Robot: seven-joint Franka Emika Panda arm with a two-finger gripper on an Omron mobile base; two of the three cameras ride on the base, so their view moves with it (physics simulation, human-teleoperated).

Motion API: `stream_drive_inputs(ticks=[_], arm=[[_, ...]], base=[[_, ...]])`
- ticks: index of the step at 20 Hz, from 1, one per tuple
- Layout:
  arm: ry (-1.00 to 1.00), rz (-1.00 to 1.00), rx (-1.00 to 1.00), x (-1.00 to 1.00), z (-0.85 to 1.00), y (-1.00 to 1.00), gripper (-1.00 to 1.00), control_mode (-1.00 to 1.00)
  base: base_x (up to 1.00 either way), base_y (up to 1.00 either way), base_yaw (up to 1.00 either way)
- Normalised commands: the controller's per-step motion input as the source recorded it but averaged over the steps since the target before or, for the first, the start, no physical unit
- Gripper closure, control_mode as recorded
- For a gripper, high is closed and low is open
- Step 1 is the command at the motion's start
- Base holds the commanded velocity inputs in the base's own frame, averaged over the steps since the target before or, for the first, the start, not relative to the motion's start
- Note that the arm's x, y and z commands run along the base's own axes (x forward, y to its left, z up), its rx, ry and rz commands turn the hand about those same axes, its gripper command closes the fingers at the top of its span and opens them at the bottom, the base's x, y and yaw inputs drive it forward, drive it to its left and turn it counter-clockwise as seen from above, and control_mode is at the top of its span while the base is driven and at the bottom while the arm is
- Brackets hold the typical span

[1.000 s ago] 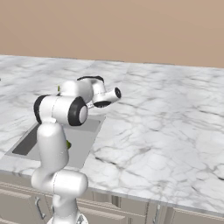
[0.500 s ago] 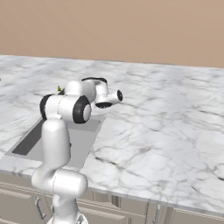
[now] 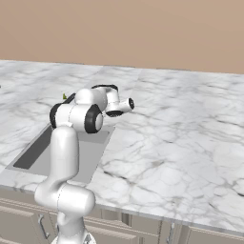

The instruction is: Turn on the sink faucet. Then move the lime from the counter to the sink. Turn off the sink. Move the vegetable from the sink to the pot next to the stove. Finally move the pot to the front left burner.

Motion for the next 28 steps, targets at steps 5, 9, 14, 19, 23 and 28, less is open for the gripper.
stream_drive_inputs(ticks=[5, 9, 14, 19, 23, 28], arm=[[0.0, 0.05, 0.01, 0.18, -0.04, 0.04, -1.0, -1.0], [0.0, 0.05, 0.0, 0.19, -0.08, 0.11, -1.0, -1.0], [0.0, 0.06, 0.01, 0.12, -0.03, 0.09, -1.0, -1.0], [0.0, 0.05, 0.0, 0.1, -0.05, 0.12, -1.0, -1.0], [0.0, 0.05, 0.0, 0.11, -0.07, 0.11, -1.0, -1.0], [0.0, 0.05, 0.0, 0.13, -0.04, 0.12, -1.0, -1.0]], base=[[0.0, 0.0, 0.0], [0.0, 0.0, 0.0], [0.0, 0.0, 0.0], [0.0, 0.0, 0.0], [0.0, 0.0, 0.0], [0.0, 0.0, 0.0]])
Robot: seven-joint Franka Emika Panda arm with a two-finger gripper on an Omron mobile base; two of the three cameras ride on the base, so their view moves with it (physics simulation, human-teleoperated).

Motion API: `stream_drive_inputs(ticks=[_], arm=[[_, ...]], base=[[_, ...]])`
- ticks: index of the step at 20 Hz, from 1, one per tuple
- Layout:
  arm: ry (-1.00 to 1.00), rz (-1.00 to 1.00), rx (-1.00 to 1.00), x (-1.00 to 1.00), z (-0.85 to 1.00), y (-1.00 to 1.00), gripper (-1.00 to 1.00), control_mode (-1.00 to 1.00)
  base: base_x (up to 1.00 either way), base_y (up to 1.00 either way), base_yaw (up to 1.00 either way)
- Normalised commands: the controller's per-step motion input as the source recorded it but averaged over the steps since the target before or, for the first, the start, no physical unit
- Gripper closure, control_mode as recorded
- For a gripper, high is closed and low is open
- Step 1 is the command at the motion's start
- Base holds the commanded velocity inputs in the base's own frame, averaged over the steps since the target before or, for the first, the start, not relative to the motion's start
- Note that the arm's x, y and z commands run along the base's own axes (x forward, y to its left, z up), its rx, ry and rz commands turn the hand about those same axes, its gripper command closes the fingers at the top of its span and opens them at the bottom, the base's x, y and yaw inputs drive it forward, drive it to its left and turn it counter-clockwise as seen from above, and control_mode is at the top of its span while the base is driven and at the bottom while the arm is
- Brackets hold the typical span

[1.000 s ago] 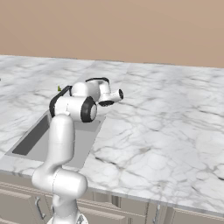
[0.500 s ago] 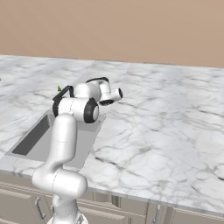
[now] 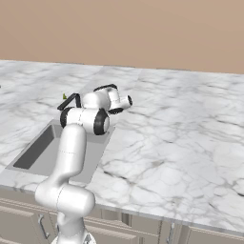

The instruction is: Turn on the sink faucet. Then move the lime from the counter to the sink. Turn off the sink. Move the vegetable from the sink to the pot next to the stove. Finally move the pot to the front left burner.

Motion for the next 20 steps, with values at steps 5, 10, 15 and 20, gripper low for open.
stream_drive_inputs(ticks=[5, 10, 15, 20], arm=[[0.0, 0.05, 0.0, 0.11, -0.02, 0.14, -1.0, -1.0], [0.0, 0.05, 0.0, 0.12, -0.04, 0.15, -1.0, -1.0], [0.0, 0.05, 0.0, 0.11, -0.07, 0.14, -1.0, -1.0], [0.0, 0.04, 0.0, 0.06, -0.08, 0.18, -1.0, -1.0]], base=[[0.0, 0.0, 0.0], [0.0, 0.0, 0.0], [0.0, 0.0, 0.0], [0.0, 0.0, 0.0]])
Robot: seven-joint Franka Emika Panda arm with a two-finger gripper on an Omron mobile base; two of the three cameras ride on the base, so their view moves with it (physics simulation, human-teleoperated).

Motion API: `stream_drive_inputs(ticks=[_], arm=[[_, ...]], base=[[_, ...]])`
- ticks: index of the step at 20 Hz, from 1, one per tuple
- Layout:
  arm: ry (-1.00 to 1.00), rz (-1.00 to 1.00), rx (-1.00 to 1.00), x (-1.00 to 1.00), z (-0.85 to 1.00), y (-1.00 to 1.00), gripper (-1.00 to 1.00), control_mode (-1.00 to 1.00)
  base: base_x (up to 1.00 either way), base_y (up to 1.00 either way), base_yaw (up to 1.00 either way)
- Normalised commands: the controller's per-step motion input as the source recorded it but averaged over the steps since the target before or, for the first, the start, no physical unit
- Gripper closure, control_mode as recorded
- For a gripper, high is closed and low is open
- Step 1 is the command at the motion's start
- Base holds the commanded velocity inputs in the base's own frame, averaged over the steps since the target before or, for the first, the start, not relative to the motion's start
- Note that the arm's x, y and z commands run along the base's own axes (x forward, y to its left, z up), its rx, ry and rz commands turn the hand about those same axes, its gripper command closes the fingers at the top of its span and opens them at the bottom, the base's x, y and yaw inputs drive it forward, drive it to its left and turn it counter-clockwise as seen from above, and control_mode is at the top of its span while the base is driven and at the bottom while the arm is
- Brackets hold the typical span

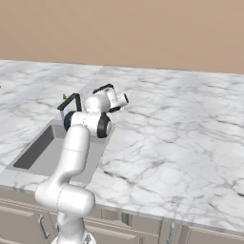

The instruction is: Turn on the sink faucet. Then move the lime from the counter to the sink. Turn off the sink. Move the vegetable from the sink to the pot next to the stove. Finally move the pot to the front left burner.

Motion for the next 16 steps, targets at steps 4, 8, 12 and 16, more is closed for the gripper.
stream_drive_inputs(ticks=[4, 8, 12, 16], arm=[[0.0, 0.03, 0.0, 0.07, -0.06, 0.23, -1.0, -1.0], [0.0, 0.02, 0.0, 0.09, -0.02, 0.28, -1.0, -1.0], [0.0, 0.01, 0.01, 0.06, 0.0, 0.41, -1.0, -1.0], [0.0, 0.0, 0.02, 0.02, 0.0, 0.55, -1.0, -1.0]], base=[[0.0, 0.0, 0.0], [0.0, 0.0, 0.0], [0.0, 0.0, 0.0], [0.0, 0.0, 0.0]])
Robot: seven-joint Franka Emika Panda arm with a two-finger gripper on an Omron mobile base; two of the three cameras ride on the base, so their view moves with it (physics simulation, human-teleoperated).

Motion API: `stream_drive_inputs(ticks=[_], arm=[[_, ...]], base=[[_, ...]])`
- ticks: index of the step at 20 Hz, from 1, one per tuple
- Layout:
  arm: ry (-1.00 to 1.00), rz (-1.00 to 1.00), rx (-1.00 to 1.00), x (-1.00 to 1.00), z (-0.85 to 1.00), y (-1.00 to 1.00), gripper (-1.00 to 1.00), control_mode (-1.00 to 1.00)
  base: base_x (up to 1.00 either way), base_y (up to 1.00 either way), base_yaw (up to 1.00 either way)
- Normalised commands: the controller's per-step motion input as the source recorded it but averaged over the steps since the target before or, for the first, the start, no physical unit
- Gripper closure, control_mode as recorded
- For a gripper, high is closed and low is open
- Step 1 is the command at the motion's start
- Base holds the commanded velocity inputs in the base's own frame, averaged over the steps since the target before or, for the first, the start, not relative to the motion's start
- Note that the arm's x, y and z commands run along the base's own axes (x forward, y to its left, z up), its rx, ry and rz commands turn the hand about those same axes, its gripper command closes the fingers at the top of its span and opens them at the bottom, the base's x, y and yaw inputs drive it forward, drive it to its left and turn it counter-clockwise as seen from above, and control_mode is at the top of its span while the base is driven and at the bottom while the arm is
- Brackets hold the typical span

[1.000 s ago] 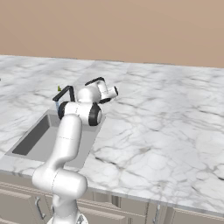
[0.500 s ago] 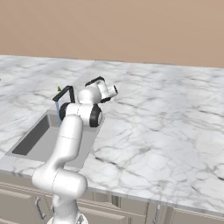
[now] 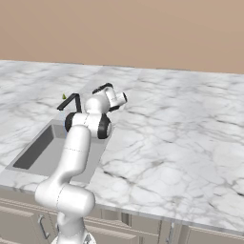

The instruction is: Turn on the sink faucet. Then move the lime from the counter to the sink. Turn off the sink. Move the vegetable from the sink to the pot next to the stove. Finally move the pot to the front left burner.

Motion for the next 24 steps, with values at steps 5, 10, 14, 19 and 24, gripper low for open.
stream_drive_inputs(ticks=[5, 10, 14, 19, 24], arm=[[0.0, 0.0, 0.01, 0.02, -0.01, 0.57, -1.0, -1.0], [0.0, 0.0, 0.03, 0.12, -0.04, 0.13, -1.0, -1.0], [0.0, 0.0, 0.04, 0.1, -0.02, -0.11, -1.0, -1.0], [0.0, 0.0, 0.05, 0.15, 0.0, -0.22, -1.0, -1.0], [-0.01, 0.0, 0.06, -0.02, 0.0, -0.23, -1.0, -1.0]], base=[[0.0, 0.0, 0.0], [0.0, 0.0, 0.0], [0.0, 0.0, 0.0], [0.0, 0.0, 0.0], [0.0, 0.0, 0.0]])
